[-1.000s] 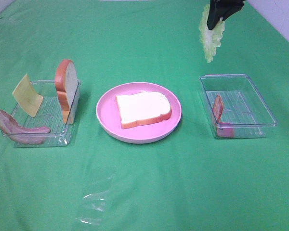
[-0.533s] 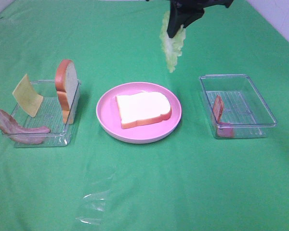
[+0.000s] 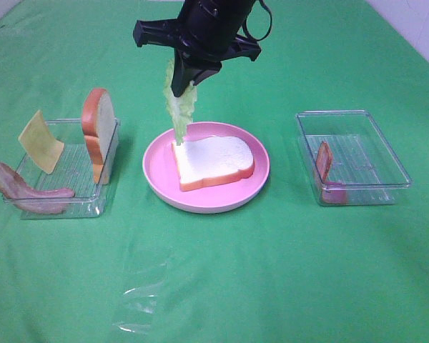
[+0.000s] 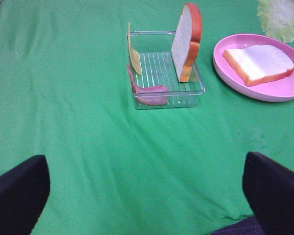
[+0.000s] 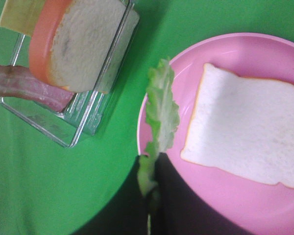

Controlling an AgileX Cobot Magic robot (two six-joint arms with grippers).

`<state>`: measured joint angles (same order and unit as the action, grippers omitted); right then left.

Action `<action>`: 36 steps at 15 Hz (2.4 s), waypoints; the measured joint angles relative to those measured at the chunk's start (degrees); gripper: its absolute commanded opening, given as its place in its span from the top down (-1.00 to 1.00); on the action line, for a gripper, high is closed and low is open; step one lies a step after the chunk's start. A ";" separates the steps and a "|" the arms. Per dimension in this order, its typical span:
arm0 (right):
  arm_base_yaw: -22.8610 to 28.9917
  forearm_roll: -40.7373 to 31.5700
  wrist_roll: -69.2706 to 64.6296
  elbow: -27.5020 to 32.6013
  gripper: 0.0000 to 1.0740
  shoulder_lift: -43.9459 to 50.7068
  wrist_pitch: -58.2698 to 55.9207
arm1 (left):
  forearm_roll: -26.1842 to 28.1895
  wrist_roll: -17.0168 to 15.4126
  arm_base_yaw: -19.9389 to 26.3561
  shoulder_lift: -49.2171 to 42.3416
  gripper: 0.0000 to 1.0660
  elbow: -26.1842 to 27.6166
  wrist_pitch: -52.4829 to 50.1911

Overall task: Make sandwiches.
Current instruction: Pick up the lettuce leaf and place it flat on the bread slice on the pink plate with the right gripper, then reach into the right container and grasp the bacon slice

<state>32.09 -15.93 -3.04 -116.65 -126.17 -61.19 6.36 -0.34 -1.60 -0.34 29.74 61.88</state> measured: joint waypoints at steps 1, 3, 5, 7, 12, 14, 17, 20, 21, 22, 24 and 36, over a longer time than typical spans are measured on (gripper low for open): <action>0.00 -0.11 0.11 0.00 1.00 -0.17 0.46 | 0.00 0.00 0.00 0.00 -0.88 0.00 0.00; 0.00 -0.46 0.63 0.00 1.00 -1.83 2.46 | 0.00 0.00 0.00 0.00 -0.88 0.00 0.00; 0.00 -0.52 0.92 0.00 1.00 -3.61 4.58 | 0.00 0.00 0.00 0.00 -0.88 0.00 0.00; 0.00 -0.74 1.32 0.00 1.00 -6.02 6.02 | 0.00 0.00 0.00 0.00 -0.88 0.00 0.00; 0.00 4.53 2.12 0.00 1.00 -10.83 6.42 | 0.00 0.00 0.00 0.00 -0.88 0.00 0.00; 0.00 9.57 1.72 0.00 1.00 -11.06 6.42 | 0.00 0.00 0.00 0.00 -0.88 0.00 0.00; 0.00 15.01 0.46 0.00 1.00 -11.23 5.73 | 0.00 0.00 0.00 0.00 -0.88 0.00 0.00; 0.00 15.41 0.40 0.00 1.00 -11.23 4.76 | 0.00 0.00 0.00 0.00 -0.88 0.00 0.00; 0.00 15.41 0.40 0.00 1.00 -11.23 4.70 | 0.00 0.00 0.00 0.00 -0.88 0.00 0.00; 0.00 15.41 0.40 0.00 1.00 -11.23 4.64 | 0.00 0.00 0.00 0.00 -0.88 0.00 0.00; 0.00 15.53 0.40 0.00 1.00 -11.23 4.30 | 0.00 0.00 0.00 0.00 -0.88 0.00 0.00; 0.00 21.14 -0.06 -0.57 -0.83 -11.23 -3.38 | 0.00 0.00 0.00 0.00 -0.88 0.00 0.00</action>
<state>32.09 5.21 -3.09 -117.23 -137.40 -64.57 6.36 -0.34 -1.60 -0.34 29.74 61.88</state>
